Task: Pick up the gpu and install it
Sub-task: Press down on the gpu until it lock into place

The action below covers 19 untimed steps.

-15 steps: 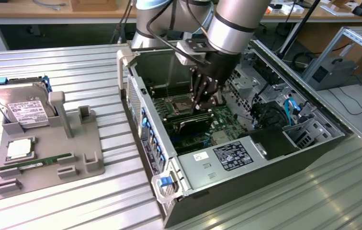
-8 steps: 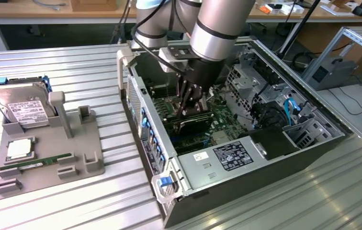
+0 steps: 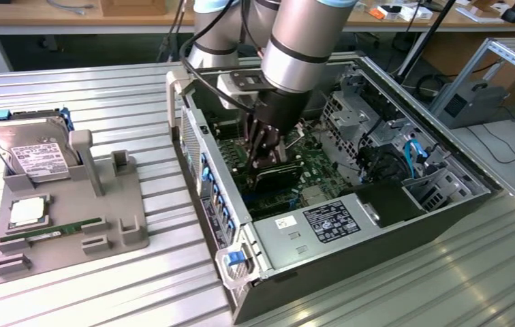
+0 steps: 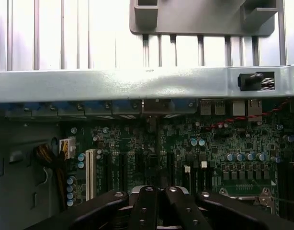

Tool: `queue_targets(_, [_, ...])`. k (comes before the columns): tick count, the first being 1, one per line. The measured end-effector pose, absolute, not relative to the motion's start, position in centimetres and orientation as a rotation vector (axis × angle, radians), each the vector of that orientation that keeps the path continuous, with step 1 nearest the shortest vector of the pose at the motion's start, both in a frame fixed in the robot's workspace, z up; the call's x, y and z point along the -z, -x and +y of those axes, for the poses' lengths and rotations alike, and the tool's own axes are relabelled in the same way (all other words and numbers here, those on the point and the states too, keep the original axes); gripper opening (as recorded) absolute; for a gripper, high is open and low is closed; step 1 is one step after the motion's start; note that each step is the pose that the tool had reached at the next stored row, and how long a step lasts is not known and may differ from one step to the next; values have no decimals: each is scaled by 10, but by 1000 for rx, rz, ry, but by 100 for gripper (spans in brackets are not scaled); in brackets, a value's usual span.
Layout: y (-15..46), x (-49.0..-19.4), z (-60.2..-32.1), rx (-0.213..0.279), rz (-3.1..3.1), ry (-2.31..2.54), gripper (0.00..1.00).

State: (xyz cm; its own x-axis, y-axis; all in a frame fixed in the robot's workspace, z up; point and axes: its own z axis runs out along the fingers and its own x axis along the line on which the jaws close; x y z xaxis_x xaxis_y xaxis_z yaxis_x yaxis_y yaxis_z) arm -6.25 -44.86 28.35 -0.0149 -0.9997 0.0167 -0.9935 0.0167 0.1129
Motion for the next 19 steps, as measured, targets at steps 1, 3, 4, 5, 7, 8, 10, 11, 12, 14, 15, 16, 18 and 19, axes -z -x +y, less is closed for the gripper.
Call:
queue_targets(1, [63, -282, -447, 105, -2173, -2138, 11])
queue_targets(3, [63, -282, -445, 105, -2173, -2139, 11])
queue_targets(4, [64, -281, -444, 105, -2173, -2139, 11])
queue_targets(5, [65, -281, -444, 105, -2173, -2138, 11])
queue_targets(7, [66, -281, -444, 105, -2173, -2138, 11])
queue_targets(8, [66, -280, -444, 105, -2173, -2139, 11])
queue_targets(10, [66, -279, -444, 105, -2173, -2138, 11])
queue_targets(11, [67, -278, -444, 105, -2172, -2138, 11])
queue_targets(12, [67, -278, -444, 105, -2173, -2138, 11])
queue_targets(14, [67, -277, -444, 105, -2173, -2139, 11])
queue_targets(15, [68, -277, -444, 105, -2173, -2139, 11])
queue_targets(16, [68, -276, -445, 105, -2172, -2139, 11])
queue_targets(18, [68, -276, -445, 105, -2173, -2138, 11])
queue_targets(19, [68, -276, -446, 105, -2173, -2138, 11])
